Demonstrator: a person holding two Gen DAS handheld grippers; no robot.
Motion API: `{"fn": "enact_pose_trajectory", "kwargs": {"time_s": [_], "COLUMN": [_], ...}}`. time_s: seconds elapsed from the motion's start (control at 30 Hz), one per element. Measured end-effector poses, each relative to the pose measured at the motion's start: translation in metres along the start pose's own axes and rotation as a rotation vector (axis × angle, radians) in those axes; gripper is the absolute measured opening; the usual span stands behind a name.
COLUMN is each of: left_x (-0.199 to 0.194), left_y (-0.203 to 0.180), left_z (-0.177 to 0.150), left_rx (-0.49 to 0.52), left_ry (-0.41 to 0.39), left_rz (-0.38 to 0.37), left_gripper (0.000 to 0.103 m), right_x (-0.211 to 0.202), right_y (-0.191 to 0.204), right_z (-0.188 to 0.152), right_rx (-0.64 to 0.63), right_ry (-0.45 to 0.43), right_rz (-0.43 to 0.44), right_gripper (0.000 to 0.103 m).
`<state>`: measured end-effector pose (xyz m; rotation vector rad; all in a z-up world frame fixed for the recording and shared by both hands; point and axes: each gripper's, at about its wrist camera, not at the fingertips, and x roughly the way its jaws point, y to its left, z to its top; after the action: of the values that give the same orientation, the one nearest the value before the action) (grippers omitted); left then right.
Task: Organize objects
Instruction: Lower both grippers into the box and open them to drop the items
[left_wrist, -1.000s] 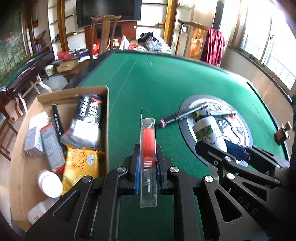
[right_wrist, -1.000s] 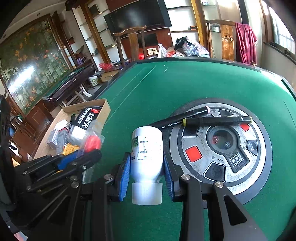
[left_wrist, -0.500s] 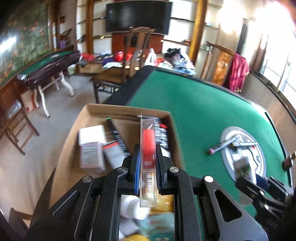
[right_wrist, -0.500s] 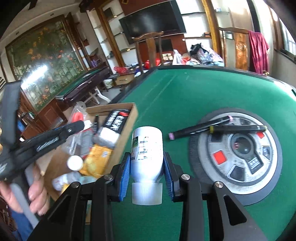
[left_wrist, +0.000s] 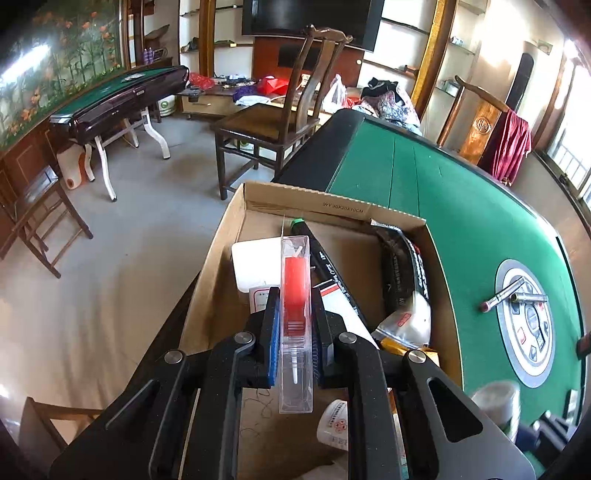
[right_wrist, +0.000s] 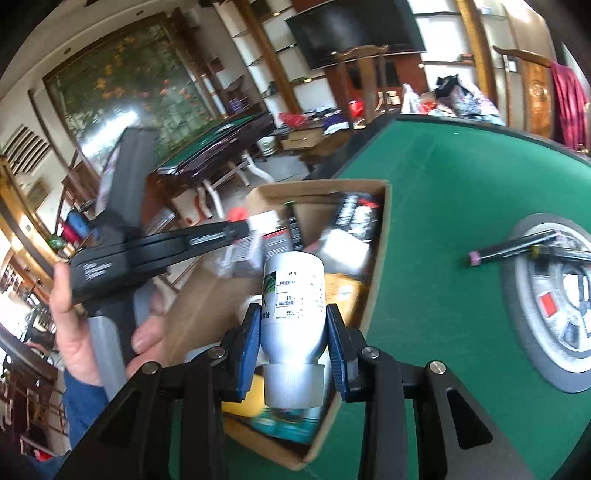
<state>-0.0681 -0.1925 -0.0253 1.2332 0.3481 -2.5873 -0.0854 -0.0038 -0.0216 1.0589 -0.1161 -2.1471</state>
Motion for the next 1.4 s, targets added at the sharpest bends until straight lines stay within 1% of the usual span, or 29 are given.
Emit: {"fn": "enact_pose_trajectory", "kwargs": {"time_s": [0.07,0.2,0.47,0.67,0.87,0.93,1.03,1.17,1.4], "left_x": [0.002,0.006,0.009,0.009,0.009,0.009,0.009,0.009,0.008], "left_y": [0.001,0.002,0.002,0.001,-0.001,-0.002,-0.002,0.002,0.010], "left_z": [-0.002,-0.002,-0.002,-0.002,-0.004,-0.004,-0.004,-0.003,-0.001], "left_rx": [0.008,0.011,0.020,0.030,0.038,0.039,0.037,0.018,-0.027], "left_ry": [0.010,0.029,0.034,0.035,0.033,0.034,0.036,0.036,0.037], "left_rz": [-0.001,0.003,0.018,0.018,0.027,0.018,0.014,0.014,0.003], "left_gripper": [0.013,0.013,0.013,0.013,0.013,0.013,0.013,0.013,0.013], "right_x": [0.008,0.017,0.032,0.037,0.041,0.041,0.040,0.032,0.025], "right_y": [0.008,0.021,0.023,0.024,0.027,0.027,0.027,0.027,0.023], "right_z": [-0.004,-0.015,-0.026,-0.031,-0.037,-0.038,-0.038,-0.036,-0.032], "right_rx": [-0.012,-0.043,-0.061,-0.068,-0.078,-0.080,-0.082,-0.092,-0.074], "right_ry": [0.019,0.044,0.079,0.082,0.101,0.103,0.099,0.058,0.033], "right_rz": [0.015,0.017,-0.011,-0.029,-0.021,-0.016,-0.020,-0.037,-0.027], "right_gripper": [0.033,0.033,0.033,0.033,0.033,0.033,0.034,0.035,0.035]}}
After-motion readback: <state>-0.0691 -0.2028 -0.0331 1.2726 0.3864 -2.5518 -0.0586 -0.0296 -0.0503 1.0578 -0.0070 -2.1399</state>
